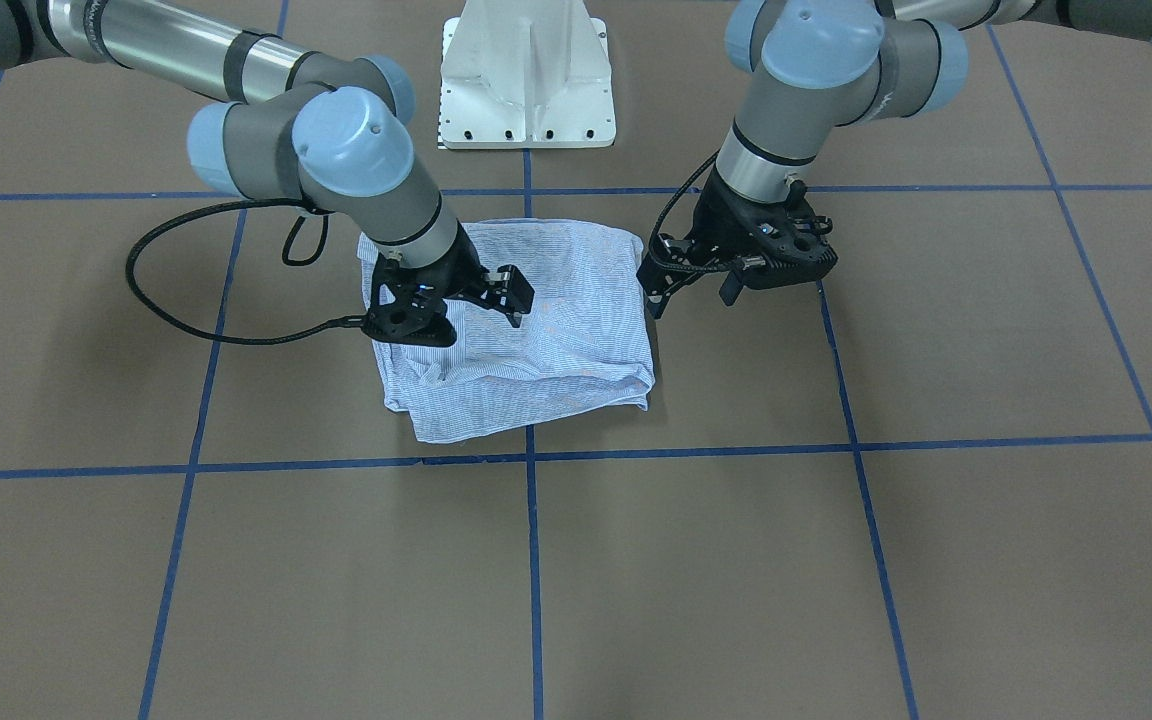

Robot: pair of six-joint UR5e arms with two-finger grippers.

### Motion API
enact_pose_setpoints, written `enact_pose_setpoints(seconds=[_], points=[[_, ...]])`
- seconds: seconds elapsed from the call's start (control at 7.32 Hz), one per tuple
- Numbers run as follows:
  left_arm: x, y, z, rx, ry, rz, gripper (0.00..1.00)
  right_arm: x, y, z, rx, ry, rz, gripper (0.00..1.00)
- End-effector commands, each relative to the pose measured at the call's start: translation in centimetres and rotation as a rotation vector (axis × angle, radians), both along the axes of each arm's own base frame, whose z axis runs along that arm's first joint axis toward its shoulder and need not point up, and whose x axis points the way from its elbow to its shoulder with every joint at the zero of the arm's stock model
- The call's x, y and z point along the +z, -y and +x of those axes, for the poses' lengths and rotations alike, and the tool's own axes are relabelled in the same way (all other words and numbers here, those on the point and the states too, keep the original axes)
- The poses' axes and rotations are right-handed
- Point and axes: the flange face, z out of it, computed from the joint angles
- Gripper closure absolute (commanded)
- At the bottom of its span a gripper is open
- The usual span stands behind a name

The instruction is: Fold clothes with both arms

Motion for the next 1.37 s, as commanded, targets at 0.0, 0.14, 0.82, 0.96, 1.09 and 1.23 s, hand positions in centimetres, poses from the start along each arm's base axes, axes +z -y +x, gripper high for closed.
enact_pose_setpoints(seconds=[0.0, 0.14, 0.82, 0.96, 1.09, 1.23], points=[[0.6, -0.4, -0.5, 0.004, 0.012, -0.005, 0.01, 1.7, -0.7, -2.9, -0.039, -0.069, 0.132, 0.0], [0.4, -0.5, -0.8, 0.003, 0.007, -0.001, 0.01, 1.2, 0.4, -4.2, -0.041, -0.091, 0.168, 0.0], [0.3, -0.5, -1.0, -0.001, 0.006, -0.002, 0.01, 2.0, 7.1, -7.6, 0.073, -0.135, 0.292, 0.0], [0.3, -0.4, -1.0, -0.001, 0.006, -0.002, 0.01, 1.5, 8.8, -6.1, 0.081, -0.136, 0.319, 0.0], [0.3, -0.4, -1.1, -0.001, 0.007, 0.001, 0.01, 0.7, 10.5, -4.4, 0.079, -0.133, 0.349, 0.0], [0.3, 0.2, -1.8, -0.012, 0.004, 0.004, 0.01, 0.7, 12.3, -2.2, 0.065, -0.117, 0.328, 0.0]])
